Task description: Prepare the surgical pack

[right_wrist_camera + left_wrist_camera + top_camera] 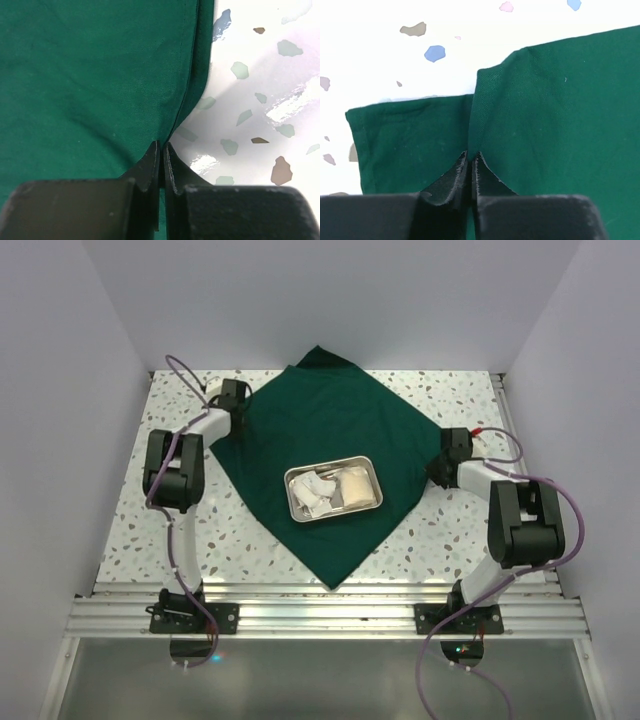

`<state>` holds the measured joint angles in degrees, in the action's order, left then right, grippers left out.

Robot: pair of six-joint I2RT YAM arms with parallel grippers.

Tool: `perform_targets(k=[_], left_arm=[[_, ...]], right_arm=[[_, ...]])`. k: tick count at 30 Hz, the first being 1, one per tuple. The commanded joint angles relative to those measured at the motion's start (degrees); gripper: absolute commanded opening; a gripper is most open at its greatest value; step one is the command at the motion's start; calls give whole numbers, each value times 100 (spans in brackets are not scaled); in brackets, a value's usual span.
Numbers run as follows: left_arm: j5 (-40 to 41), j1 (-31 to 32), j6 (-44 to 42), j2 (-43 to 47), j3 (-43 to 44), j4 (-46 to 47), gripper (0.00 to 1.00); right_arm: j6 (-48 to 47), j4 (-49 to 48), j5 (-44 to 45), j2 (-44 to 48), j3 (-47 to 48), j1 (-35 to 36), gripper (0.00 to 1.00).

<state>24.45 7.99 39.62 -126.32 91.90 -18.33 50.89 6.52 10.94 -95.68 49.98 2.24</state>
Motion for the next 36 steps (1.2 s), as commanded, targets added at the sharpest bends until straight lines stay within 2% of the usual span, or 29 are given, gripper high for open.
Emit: perform_targets(k=[1,3,4,5,6,8,9,10,12,14,15,16,19,22,24,26,31,36], left_arm=[[139,-157,-383,124,4,-540,15],[253,-157,-463,370,-258,-462,33],[332,-157,-472,641,-364,-479,38],[437,-157,-420,783,-557,-531,46],[595,-157,-350,941,-672,-575,61],[684,-149,-305,1381,-1031,-549,74],[736,-148,-323,1521,-1129,-523,75],[746,-148,-349,1793,-1287,-497,76],[737,-131,-419,2206,-1437,-505,76],[684,-18,-525,2480,-1708,-453,76],[571,36,-621,2629,-1815,-418,76],[448,80,-674,2917,-1946,-356,76],[-377,150,-823,3473,-2596,47,76],[-1326,150,-947,3973,-3482,627,76],[-1870,159,-999,4202,-3827,1102,79],[-2048,185,-1017,4458,-4267,1479,80],[-2216,273,-1000,4537,-4855,1945,80],[-2410,282,-947,4537,-5164,2465,79]], right_arm=[[-245,138,83,250,162,22,7],[-386,182,119,374,162,22,15],[-518,209,119,427,188,22,29],[-589,261,136,540,214,31,34],[-659,366,171,602,249,83,39],[-1080,559,511,752,477,258,50],[-1212,935,706,787,617,546,51],[-1466,1104,1021,831,897,697,57],[-1939,1176,894,919,1057,1022,57],[-2249,983,412,981,1023,1112,59],[-2494,730,-339,964,988,1129,60],[-2566,684,-564,920,1005,1138,61],[-2830,815,-1198,586,1251,1208,61],[-3155,1157,-1462,200,1628,1436,55],[-3383,1377,-1410,6,1865,1708,51],[-3498,1483,-1568,-275,1980,1841,50],[-3622,1554,-1499,-592,2025,2149,52],[-3534,1835,-1025,-706,2113,2246,49]])
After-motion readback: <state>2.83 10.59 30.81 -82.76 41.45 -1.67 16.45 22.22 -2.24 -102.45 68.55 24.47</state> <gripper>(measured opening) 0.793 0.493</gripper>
